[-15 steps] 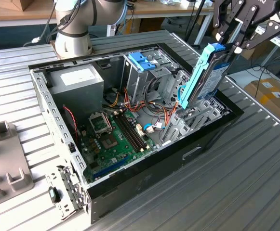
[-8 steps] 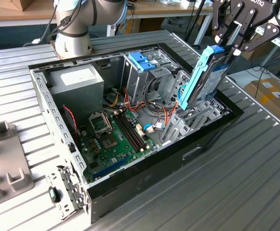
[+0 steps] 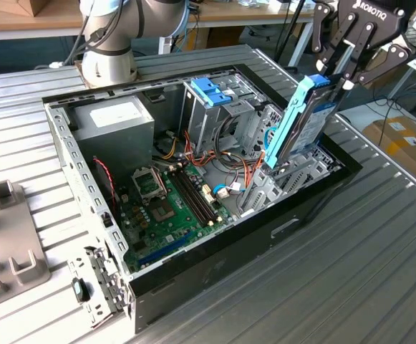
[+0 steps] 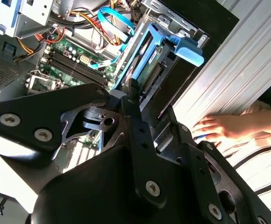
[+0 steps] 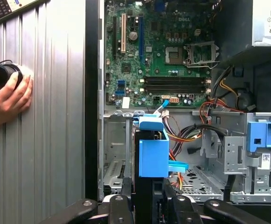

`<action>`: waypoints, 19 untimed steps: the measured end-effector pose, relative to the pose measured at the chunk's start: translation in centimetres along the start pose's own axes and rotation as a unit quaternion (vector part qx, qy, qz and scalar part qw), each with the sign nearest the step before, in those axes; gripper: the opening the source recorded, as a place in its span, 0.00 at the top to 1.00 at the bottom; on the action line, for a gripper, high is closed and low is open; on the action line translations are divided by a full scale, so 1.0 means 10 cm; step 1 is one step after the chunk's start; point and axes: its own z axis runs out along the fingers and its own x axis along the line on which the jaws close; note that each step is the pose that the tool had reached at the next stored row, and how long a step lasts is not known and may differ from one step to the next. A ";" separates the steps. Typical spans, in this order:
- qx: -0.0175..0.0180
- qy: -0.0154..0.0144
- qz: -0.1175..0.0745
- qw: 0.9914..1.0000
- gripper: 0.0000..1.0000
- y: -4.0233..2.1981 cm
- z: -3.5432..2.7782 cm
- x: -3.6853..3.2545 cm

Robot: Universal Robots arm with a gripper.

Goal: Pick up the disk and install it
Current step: 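Pick up the disk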

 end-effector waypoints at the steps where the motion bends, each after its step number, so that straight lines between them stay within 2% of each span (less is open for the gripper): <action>1: 0.000 0.000 0.000 1.000 0.65 0.000 0.006 0.000; 6: 0.000 0.000 0.000 1.000 0.65 -0.013 0.018 -0.001; 8: 0.000 0.000 0.000 1.000 0.65 -0.013 0.044 0.000; 19: 0.000 0.000 0.000 1.000 0.65 -0.012 0.054 0.000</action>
